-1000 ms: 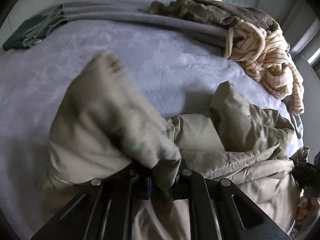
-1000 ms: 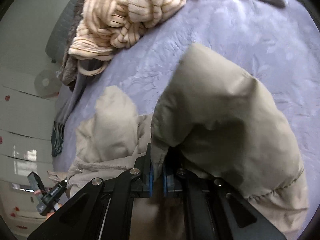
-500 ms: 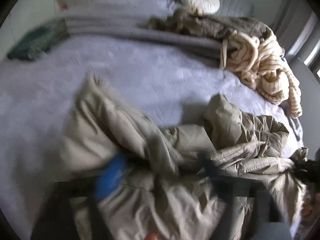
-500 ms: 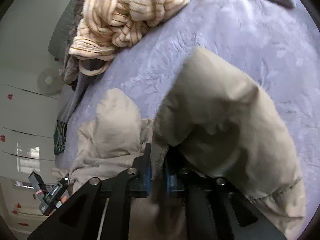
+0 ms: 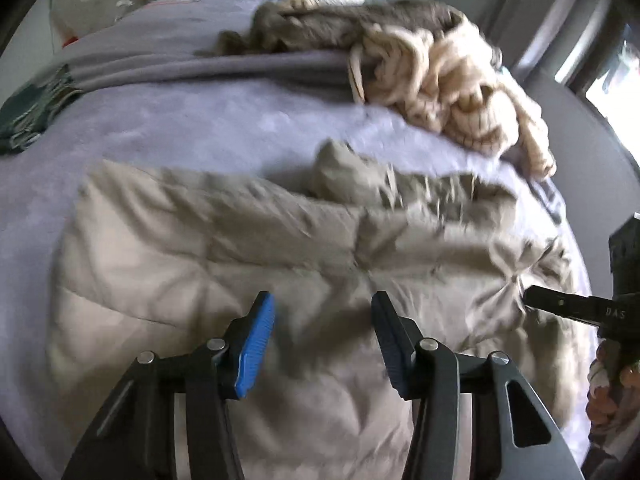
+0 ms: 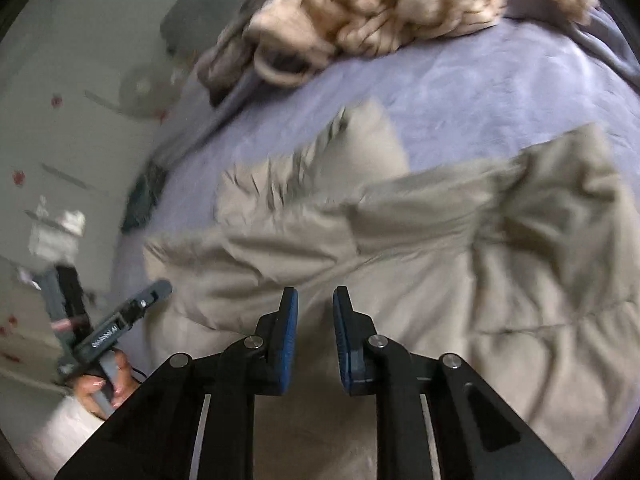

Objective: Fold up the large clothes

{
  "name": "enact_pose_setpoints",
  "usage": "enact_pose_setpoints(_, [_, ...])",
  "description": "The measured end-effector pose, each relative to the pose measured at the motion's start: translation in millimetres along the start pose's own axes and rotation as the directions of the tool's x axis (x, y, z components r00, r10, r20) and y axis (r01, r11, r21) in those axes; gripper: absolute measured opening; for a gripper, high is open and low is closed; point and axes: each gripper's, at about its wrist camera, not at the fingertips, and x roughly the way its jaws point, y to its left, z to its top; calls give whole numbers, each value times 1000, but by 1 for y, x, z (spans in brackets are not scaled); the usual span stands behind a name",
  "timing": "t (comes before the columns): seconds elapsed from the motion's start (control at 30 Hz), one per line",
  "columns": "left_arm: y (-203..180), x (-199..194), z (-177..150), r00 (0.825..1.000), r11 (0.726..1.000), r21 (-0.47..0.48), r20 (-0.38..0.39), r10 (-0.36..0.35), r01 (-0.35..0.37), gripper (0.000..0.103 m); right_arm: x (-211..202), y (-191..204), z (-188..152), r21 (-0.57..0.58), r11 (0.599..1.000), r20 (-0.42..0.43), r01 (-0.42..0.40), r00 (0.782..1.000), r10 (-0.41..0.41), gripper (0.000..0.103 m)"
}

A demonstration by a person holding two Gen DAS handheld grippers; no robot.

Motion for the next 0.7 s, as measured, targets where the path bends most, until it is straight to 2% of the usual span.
enact_pose_setpoints(0.03, [-4, 12, -3, 1000, 1000, 4, -4, 25, -25, 53, 13, -1, -1, -1, 1000, -11, 14, 1000, -14, 19])
enact_pose_setpoints(0.1, [-7, 29, -3, 997, 997, 16, 15, 71, -71, 53, 32, -6, 0, 4, 999, -13, 49, 999, -49, 4])
enact_pose_setpoints(0.13, [-6, 36, -1, 996, 996, 16, 20, 85, -85, 53, 39, -10, 2, 6, 998, -8, 59, 998, -59, 1])
enact_pose_setpoints(0.23, [-5, 52, 16, 992, 992, 5, 19, 123, -123, 53, 54, -27, 14, 46, 998, -4, 46, 999, -46, 0])
enact_pose_setpoints(0.3, [1, 52, 26, 992, 992, 4, 21, 123, -123, 53, 55, -30, 21, 56, 998, -9, 38, 999, -37, 0])
enact_pose_setpoints(0.37, [17, 44, 36, 983, 985, -8, 53, 173, -173, 53, 46, -29, 25, 38, 998, -2, 50, 999, -50, 0])
enact_pose_setpoints(0.43, [39, 38, 39, 976, 978, -26, 64, 209, -208, 53, 23, -33, 30, -4, 991, 44, 134, 990, -134, 0])
enact_pose_setpoints(0.47, [48, 37, 41, 971, 973, -35, 63, 230, -228, 53, 13, -38, 32, -7, 985, 65, 173, 983, -172, 0])
enact_pose_setpoints(0.53, [72, 38, 42, 952, 953, -51, 63, 301, -298, 53, -10, -59, 34, 23, 959, 112, 283, 952, -284, 0])
enact_pose_setpoints(0.57, [81, 39, 42, 946, 947, -63, 61, 318, -314, 53, -17, -69, 36, 46, 952, 121, 304, 944, -308, 0])
enact_pose_setpoints(0.63, [94, 45, 42, 944, 943, -84, 51, 327, -322, 53, -24, -93, 37, 120, 943, 111, 312, 939, -325, 0])
enact_pose_setpoints(0.7, [103, 59, 43, 945, 941, -102, 24, 326, -322, 56, -18, -113, 37, 189, 939, 99, 287, 946, -309, 0])
